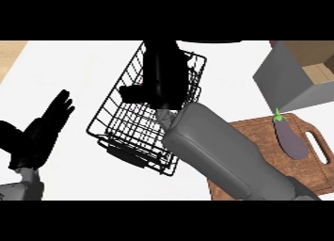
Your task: Pick the cupcake from the cutting board and place it in the tiered basket
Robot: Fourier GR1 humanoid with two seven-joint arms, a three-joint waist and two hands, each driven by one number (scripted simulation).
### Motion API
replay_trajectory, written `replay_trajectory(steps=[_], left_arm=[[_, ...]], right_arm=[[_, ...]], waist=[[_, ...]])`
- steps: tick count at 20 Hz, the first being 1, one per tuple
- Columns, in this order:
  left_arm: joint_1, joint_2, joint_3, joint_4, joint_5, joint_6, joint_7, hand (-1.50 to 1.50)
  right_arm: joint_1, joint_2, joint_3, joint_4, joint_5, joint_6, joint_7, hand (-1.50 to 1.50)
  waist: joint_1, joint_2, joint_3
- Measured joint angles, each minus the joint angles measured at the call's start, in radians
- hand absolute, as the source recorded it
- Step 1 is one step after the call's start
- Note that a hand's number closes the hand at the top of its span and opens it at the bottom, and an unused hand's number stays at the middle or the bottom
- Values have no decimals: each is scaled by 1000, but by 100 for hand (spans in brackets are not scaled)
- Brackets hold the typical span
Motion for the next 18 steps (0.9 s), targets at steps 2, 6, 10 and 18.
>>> replay_trajectory(steps=[2,6,10,18], left_arm=[[5,-11,-9,-2,-8,7,-2,0],[-5,-12,-8,9,-12,9,3,0],[22,-12,-4,-6,-10,6,-7,0],[21,-16,5,-3,-20,18,-10,0]], right_arm=[[-3,0,-23,-4,-36,-45,-8,-150],[10,-1,-79,-56,-93,-117,-17,-150],[55,-1,-168,-140,-145,-179,-63,-150],[202,-93,-323,-385,-150,-205,-74,-150]], waist=[[2,1,0],[-4,0,0],[-11,-2,1],[-31,-6,1]])
